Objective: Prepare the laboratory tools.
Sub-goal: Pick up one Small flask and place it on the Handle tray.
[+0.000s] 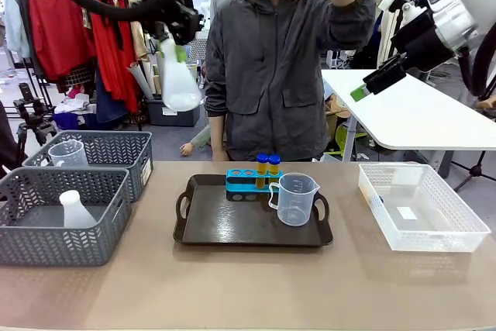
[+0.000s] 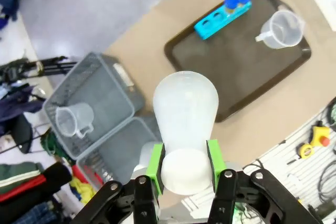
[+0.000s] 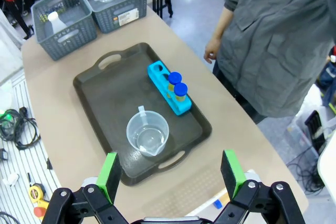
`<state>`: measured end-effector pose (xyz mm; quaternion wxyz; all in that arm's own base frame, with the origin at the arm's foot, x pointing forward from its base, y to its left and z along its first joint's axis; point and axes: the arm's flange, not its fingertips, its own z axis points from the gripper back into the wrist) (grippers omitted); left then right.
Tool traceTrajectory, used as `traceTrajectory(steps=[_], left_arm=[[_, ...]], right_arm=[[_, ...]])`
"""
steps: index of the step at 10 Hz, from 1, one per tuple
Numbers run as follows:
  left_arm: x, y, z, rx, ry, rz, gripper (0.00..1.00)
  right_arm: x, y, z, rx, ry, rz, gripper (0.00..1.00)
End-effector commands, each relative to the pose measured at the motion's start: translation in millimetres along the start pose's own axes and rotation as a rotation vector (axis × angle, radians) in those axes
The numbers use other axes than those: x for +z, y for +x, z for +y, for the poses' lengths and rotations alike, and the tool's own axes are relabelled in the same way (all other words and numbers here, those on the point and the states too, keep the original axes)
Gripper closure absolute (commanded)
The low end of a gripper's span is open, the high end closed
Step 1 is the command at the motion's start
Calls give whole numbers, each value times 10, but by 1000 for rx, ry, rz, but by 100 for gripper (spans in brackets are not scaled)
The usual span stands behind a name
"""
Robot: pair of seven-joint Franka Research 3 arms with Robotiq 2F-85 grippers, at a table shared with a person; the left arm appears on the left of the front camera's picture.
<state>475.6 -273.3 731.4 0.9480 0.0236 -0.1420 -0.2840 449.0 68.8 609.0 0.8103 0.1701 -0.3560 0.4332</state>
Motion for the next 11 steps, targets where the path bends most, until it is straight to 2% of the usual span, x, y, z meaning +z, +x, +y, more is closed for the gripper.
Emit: traceTrajectory(steps=[1, 7, 8, 11], left_arm=[[-110, 171, -99, -54, 5, -29, 100], [-924, 569, -477, -202, 33, -18, 100], [-1048, 560, -525, -231, 0, 42, 100], [-1285, 527, -628, -251, -35, 82, 100]], right_arm=[[4, 21, -9, -12, 18, -30, 0], [4, 21, -9, -12, 18, -30, 0], [4, 21, -9, -12, 18, -30, 0], [4, 21, -9, -12, 18, -30, 0]])
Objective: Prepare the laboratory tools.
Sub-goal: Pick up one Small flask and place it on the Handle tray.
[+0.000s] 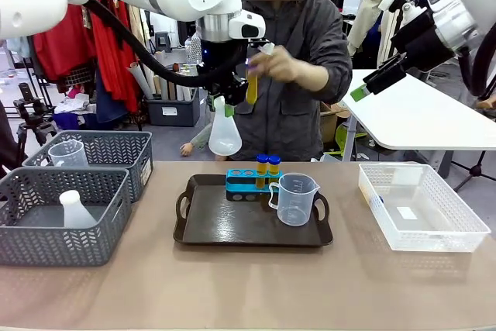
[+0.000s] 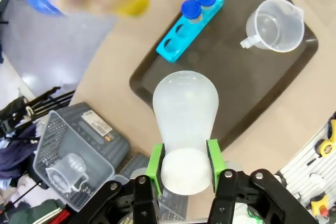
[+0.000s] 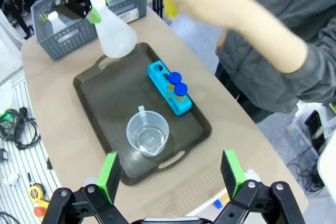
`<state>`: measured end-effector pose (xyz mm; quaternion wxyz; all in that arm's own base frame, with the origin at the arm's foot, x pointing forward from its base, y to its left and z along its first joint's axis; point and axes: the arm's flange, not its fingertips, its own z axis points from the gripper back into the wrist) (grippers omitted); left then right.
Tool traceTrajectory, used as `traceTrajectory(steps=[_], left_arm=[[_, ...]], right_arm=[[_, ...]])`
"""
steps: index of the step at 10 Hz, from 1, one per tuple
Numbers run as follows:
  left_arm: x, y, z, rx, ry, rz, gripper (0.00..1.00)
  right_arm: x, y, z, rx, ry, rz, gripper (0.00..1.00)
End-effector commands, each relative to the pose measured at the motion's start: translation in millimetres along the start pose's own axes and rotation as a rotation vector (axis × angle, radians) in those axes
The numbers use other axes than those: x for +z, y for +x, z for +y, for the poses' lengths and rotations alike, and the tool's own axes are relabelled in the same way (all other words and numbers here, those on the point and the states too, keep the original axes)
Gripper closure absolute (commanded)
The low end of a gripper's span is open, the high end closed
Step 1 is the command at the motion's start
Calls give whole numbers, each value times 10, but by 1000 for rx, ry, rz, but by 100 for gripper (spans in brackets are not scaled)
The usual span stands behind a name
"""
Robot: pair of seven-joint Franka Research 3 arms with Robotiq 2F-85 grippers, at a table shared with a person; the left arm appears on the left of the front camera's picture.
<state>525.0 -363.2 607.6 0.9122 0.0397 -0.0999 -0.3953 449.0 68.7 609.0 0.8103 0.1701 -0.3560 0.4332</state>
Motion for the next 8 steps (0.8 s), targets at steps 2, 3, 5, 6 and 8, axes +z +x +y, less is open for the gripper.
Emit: traceTrajectory(steps=[2, 3, 5, 6, 8], left_arm=[[151, -105, 67, 22, -20, 4, 100], [201, -134, 100, 42, -7, 10, 100], [327, -254, 147, 63, -9, 35, 100], [386, -304, 153, 76, -10, 33, 100], [484, -375, 191, 89, -18, 33, 100]], right_arm=[[4, 21, -9, -12, 18, -30, 0], [4, 21, -9, -12, 18, -30, 0], [4, 21, -9, -12, 18, -30, 0], [4, 21, -9, -12, 18, -30, 0], [4, 21, -9, -12, 18, -30, 0]])
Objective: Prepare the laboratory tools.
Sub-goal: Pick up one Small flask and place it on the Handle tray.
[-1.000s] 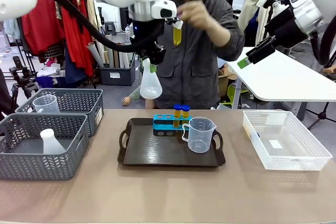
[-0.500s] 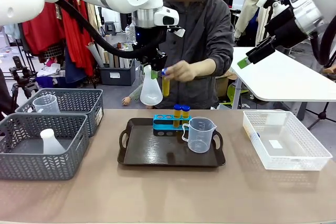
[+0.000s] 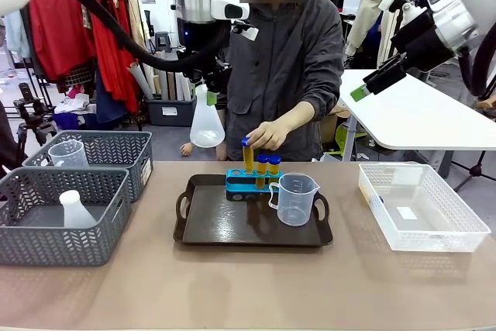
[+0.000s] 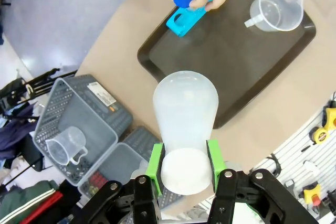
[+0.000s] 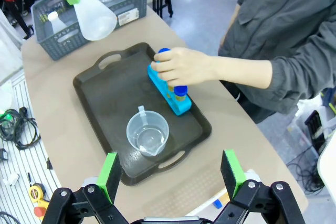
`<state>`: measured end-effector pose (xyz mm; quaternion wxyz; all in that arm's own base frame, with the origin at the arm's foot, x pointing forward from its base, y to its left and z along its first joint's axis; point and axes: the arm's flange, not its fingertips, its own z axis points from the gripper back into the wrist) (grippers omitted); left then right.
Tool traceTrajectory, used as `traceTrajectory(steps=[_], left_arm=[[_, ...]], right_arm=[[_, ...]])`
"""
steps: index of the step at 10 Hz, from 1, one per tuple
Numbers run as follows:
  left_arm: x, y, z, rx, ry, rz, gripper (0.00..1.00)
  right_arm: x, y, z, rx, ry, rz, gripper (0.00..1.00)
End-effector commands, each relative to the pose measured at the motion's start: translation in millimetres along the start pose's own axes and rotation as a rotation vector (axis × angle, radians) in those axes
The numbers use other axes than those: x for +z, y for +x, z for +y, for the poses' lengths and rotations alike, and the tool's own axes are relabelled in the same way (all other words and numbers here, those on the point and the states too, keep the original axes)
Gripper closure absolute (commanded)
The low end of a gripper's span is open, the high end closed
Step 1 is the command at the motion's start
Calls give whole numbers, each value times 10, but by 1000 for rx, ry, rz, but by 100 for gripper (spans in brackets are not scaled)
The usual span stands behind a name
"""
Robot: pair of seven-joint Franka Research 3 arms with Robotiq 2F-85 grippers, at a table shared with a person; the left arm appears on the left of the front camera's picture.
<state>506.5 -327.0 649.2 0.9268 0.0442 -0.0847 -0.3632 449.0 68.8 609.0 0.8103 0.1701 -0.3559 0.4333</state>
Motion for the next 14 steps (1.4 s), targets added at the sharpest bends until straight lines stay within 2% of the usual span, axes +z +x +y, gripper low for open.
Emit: traceTrajectory(steps=[1, 5, 6, 11, 14], left_arm=[[68, -66, 24, 30, -30, -13, 100], [160, -133, 90, 19, -56, -22, 100], [87, -43, 44, 24, -19, -16, 100], [62, -37, 41, 22, -30, -12, 100], [-198, 116, -194, -9, 18, -9, 100]], right_arm=[[5, 21, -9, -12, 18, -30, 0], [5, 21, -9, -12, 18, -30, 0], [5, 21, -9, -12, 18, -30, 0], [5, 21, -9, -12, 18, -30, 0], [5, 21, -9, -12, 18, -30, 0]])
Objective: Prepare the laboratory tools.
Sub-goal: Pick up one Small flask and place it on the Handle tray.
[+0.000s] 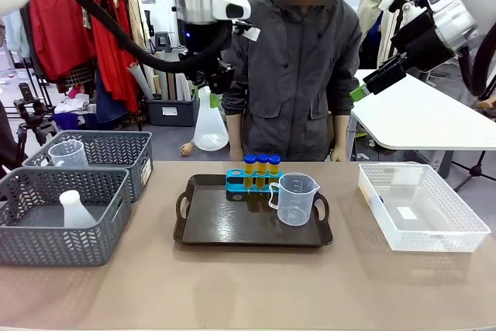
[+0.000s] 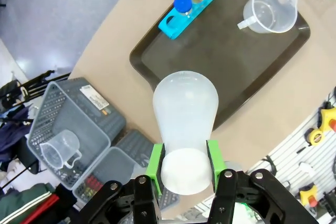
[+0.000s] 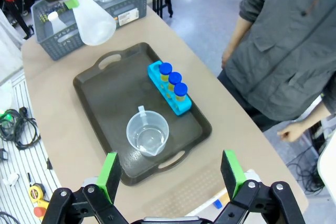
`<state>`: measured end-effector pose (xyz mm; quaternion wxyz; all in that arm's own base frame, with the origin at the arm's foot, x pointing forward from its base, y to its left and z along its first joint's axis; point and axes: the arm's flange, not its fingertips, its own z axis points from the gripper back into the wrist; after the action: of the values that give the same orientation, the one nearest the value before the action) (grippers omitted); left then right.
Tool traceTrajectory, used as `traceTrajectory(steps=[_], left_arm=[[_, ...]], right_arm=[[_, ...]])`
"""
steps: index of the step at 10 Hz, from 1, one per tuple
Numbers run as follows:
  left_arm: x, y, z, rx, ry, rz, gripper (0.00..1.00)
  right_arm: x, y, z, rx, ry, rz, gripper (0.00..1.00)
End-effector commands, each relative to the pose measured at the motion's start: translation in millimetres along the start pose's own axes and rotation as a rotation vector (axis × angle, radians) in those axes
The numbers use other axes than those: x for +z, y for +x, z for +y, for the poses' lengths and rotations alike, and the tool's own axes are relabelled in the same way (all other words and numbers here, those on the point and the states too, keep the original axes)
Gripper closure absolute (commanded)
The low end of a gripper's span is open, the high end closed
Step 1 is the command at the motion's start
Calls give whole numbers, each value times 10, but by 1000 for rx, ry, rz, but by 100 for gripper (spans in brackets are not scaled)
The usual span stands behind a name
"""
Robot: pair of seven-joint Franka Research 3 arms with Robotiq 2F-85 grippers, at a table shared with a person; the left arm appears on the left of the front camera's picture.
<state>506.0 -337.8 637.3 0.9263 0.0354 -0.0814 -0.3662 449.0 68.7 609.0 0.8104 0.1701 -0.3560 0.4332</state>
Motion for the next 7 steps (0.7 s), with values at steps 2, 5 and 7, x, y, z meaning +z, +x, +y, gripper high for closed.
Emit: traceTrajectory(steps=[2, 5, 7], left_arm=[[-406, 222, -199, -48, 51, 6, 100], [-866, 367, -229, -91, 33, 21, 100], [-1185, 444, -268, -113, 48, 47, 100]], right_arm=[[4, 22, -9, -12, 18, -30, 0], [4, 22, -9, -12, 18, -30, 0], [4, 22, -9, -12, 18, -30, 0]])
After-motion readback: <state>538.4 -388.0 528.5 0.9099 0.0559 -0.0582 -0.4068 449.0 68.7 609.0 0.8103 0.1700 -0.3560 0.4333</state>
